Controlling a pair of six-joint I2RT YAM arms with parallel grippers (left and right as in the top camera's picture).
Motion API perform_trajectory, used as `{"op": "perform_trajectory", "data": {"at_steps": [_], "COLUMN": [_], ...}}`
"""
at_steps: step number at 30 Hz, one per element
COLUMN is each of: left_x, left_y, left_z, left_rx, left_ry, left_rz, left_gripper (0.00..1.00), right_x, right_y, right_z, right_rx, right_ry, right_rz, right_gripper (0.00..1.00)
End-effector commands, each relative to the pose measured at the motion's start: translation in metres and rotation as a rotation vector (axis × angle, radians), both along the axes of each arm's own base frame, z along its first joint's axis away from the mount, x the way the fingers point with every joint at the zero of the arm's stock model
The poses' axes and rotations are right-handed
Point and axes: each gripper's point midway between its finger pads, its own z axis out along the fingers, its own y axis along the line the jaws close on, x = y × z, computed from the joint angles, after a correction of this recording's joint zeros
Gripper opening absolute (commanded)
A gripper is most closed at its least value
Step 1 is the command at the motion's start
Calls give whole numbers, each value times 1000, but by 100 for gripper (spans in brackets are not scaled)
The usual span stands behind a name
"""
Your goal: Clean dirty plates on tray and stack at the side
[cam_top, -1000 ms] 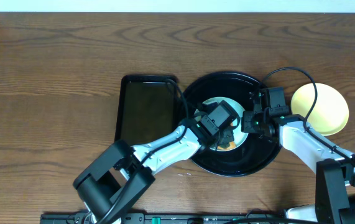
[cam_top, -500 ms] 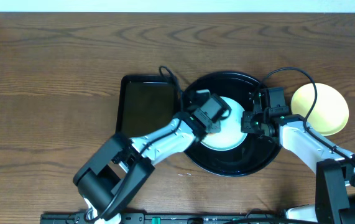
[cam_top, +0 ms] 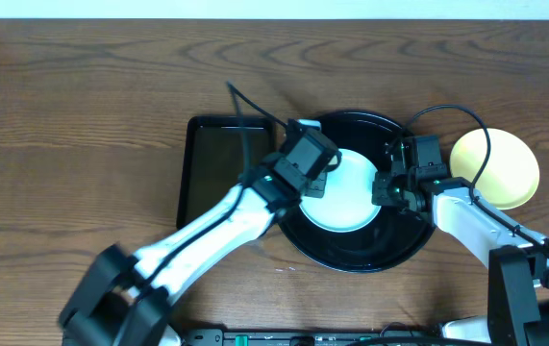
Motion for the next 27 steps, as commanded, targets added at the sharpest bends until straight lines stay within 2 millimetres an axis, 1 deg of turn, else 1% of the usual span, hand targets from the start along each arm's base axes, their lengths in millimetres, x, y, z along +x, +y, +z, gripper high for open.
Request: {"op": "perform_trajectory", "data": {"at_steps": [1, 5, 9, 11, 15, 17, 20, 24, 27], "left_x": [7, 7, 16, 22, 32, 35, 37, 37, 37], "left_y": [17, 51, 84, 100, 122, 130, 136, 144, 145], "left_z": [18, 6, 1, 0, 0, -1, -2, -6, -10], "left_rx": [21, 38, 53, 55, 52, 46, 21, -14, -46], "left_ry": [-27, 58, 94, 101, 103, 108, 127, 158, 186], "left_rz": [31, 158, 255, 298, 360, 382, 395, 410, 410], "left_gripper": [8, 8, 8, 8, 8, 8, 8, 8, 8], "right_x": [-5, 10, 22, 26, 29, 29, 27, 26, 25], "right_y": [10, 20, 22, 20, 14, 14, 15, 8, 2], "right_z": [-3, 19, 53, 70, 98, 113, 129, 148, 161], "right_rx": [55, 102, 81, 49, -19, -47, -82, -186, -263], "right_ry": [6, -94, -230, -299, -407, -463, -521, -591, -640], "right_rz": [34, 79, 144, 176, 219, 248, 290, 311, 310], "right_gripper": [1, 1, 1, 1, 1, 1, 1, 1, 1]}}
